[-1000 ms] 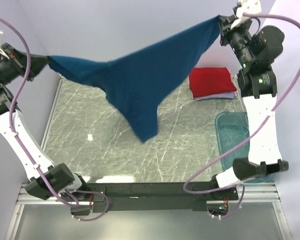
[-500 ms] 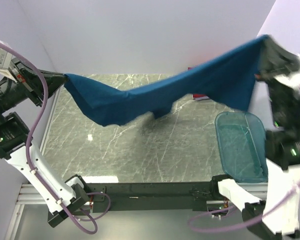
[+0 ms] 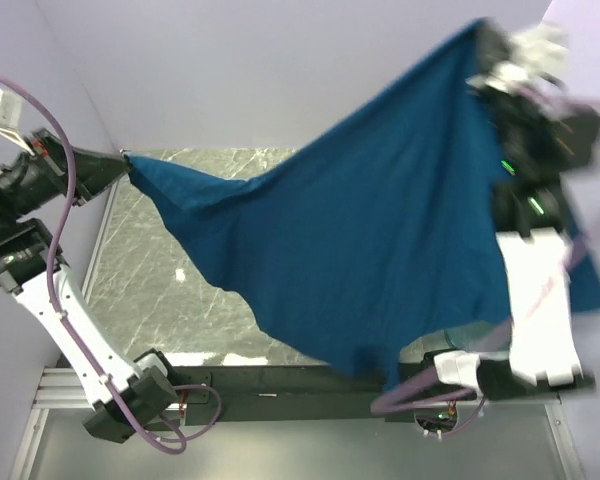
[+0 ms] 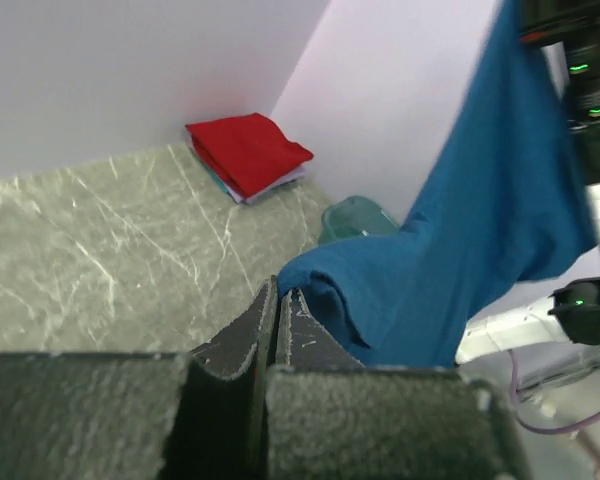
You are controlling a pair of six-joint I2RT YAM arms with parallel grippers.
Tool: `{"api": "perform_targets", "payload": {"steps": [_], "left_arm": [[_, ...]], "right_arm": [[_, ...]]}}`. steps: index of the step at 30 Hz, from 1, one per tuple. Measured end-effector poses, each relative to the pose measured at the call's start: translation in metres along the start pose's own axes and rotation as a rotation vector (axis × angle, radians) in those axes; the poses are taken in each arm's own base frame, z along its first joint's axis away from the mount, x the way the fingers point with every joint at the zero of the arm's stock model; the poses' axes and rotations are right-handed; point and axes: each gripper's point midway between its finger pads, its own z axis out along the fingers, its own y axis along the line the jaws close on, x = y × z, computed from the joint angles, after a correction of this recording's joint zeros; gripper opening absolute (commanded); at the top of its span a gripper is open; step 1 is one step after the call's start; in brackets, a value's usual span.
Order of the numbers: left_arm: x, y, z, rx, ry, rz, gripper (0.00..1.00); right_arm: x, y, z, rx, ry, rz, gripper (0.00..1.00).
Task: Fold and stack the t-shirts
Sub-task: Flatten the tshirt out
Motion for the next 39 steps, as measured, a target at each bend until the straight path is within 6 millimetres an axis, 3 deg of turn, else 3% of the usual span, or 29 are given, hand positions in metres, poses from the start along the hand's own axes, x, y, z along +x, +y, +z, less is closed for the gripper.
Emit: {"api": "perform_targets", "payload": {"steps": [4,7,11,13,17,22,27,34,37,38,39], "left_arm": [[0.047,0.058,-0.001,-0.017,0.003,-0.229,0.01],[0.076,0.095,-0.002,-0.033,0.014,-0.363,0.0],[0.094,0.164,0.021,-0.19,0.047,-0.378,0.0],[0.123,0.196,0.042,-0.258,0.132,-0.359,0.0],[0.199,0.245,0.041,-0.475,0.286,-0.43,0.0],[0.236,0.301,0.025,-0.712,0.387,-0.408,0.0],[0.246,0.348,0.03,-0.858,0.452,-0.318,0.0],[0.232,0.425,0.061,-0.998,0.472,-0.182,0.0],[0.225,0.465,0.085,-1.03,0.459,-0.143,0.01],[0.222,0.475,0.092,-1.036,0.45,-0.129,0.07],[0.221,0.489,0.099,-1.049,0.446,-0.117,0.17]], "right_arm": [[0.124,0.077,0.039,-0.189,0.188,0.075,0.0],[0.231,0.165,0.038,-0.375,0.38,0.147,0.0],[0.319,0.261,0.009,-0.574,0.555,0.206,0.0],[0.347,0.295,-0.002,-0.641,0.608,0.219,0.0],[0.381,0.338,-0.005,-0.712,0.643,0.222,0.0],[0.409,0.361,0.003,-0.731,0.646,0.183,0.0],[0.432,0.372,0.007,-0.713,0.658,0.138,0.0],[0.465,0.38,0.022,-0.646,0.668,0.071,0.0],[0.479,0.381,0.033,-0.604,0.664,0.041,0.3],[0.483,0.381,0.037,-0.58,0.659,0.022,0.43],[0.489,0.38,0.04,-0.561,0.659,0.003,0.64]]}}
